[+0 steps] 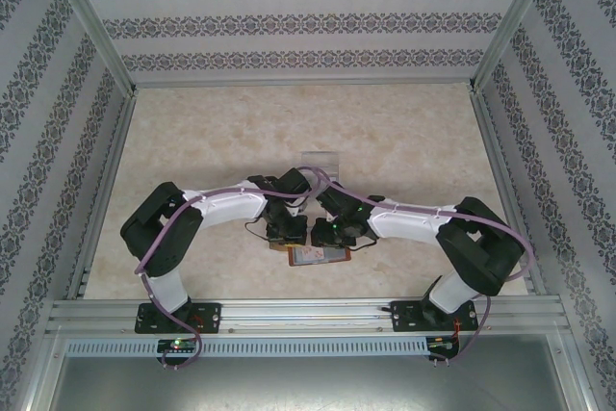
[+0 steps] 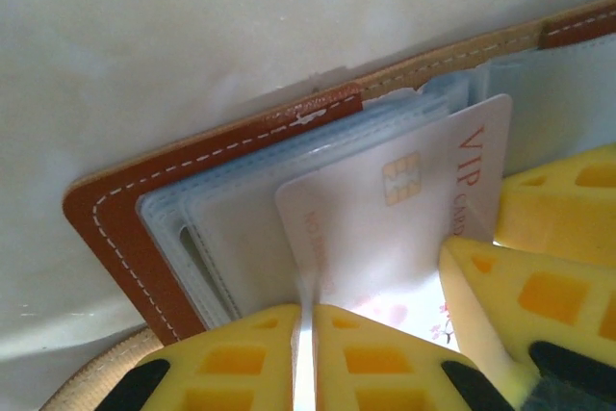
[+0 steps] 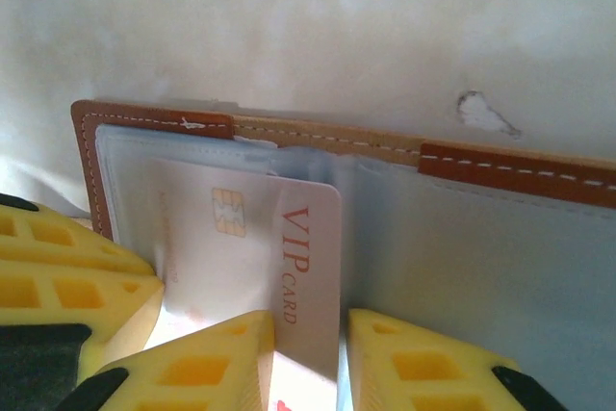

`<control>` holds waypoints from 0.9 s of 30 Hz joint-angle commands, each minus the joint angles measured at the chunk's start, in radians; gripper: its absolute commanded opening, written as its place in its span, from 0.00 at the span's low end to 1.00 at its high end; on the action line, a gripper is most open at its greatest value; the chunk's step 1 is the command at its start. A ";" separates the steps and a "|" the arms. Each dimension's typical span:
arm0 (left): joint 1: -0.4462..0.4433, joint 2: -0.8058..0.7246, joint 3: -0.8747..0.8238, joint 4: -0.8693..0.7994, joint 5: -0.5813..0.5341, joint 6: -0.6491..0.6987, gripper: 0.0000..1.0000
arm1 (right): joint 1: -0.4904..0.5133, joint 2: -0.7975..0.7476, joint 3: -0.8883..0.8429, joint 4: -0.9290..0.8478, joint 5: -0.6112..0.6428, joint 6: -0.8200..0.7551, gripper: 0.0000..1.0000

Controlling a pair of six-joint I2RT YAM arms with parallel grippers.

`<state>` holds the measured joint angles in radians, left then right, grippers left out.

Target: Take the credit cards out of the card holder

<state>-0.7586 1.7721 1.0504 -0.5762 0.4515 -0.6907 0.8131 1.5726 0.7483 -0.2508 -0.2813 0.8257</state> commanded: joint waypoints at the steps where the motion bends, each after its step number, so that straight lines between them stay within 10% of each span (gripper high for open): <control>1: -0.010 0.011 -0.014 -0.067 -0.061 0.032 0.15 | -0.011 -0.009 -0.054 0.083 -0.061 0.031 0.27; 27: -0.013 0.017 0.002 -0.137 -0.147 0.056 0.14 | -0.070 -0.084 -0.200 0.339 -0.189 0.130 0.07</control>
<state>-0.7601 1.7721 1.0657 -0.6334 0.3946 -0.6537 0.7479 1.4948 0.5594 0.0811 -0.4751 0.9695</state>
